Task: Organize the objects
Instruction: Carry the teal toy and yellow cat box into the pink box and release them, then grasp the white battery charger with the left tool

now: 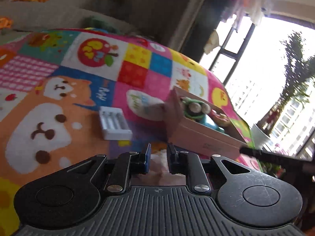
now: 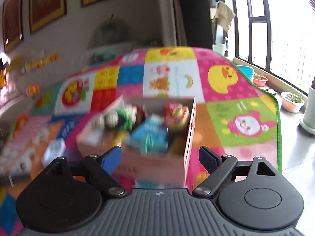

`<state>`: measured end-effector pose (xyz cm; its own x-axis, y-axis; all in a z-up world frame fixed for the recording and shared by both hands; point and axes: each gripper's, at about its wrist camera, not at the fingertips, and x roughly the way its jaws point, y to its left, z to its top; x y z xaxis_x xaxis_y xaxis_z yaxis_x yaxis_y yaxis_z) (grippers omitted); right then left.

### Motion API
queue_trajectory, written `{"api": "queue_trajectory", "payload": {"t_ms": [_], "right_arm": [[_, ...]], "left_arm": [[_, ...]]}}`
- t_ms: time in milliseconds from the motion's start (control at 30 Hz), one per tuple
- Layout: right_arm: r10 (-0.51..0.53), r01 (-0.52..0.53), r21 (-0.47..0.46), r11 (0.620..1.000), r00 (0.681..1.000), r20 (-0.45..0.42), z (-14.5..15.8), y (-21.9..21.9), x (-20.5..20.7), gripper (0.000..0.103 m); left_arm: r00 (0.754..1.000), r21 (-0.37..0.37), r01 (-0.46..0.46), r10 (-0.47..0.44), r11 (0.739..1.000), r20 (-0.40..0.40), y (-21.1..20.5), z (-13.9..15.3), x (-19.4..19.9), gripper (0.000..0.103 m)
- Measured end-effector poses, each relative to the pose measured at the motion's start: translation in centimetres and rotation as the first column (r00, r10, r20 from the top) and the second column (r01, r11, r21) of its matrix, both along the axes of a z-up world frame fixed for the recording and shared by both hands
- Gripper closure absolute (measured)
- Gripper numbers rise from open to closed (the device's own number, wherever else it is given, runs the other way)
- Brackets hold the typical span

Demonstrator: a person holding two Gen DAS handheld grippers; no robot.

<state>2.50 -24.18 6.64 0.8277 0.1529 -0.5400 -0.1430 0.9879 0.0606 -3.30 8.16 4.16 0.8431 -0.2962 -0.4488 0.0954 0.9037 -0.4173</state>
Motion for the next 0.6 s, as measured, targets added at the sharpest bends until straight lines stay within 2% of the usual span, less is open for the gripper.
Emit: {"api": "queue_trajectory", "payload": {"t_ms": [133, 400, 600], "right_arm": [[0.087, -0.085, 0.044, 0.995, 0.995, -0.042, -2.3, 1.2, -2.1, 0.017], [0.119, -0.112, 0.090, 0.990, 0.990, -0.076, -4.3, 2.1, -3.7, 0.014], [0.120, -0.114, 0.109, 0.987, 0.992, -0.047, -4.2, 1.8, -4.2, 0.009]], "left_arm": [[0.992, -0.004, -0.116, 0.116, 0.993, -0.039, 2.3, -0.2, 0.5, 0.084], [0.993, 0.037, -0.096, 0.098, 0.995, -0.065, 1.4, -0.6, 0.9, 0.084], [0.987, 0.051, -0.145, 0.149, 0.988, -0.063, 1.1, -0.8, 2.1, 0.084]]}}
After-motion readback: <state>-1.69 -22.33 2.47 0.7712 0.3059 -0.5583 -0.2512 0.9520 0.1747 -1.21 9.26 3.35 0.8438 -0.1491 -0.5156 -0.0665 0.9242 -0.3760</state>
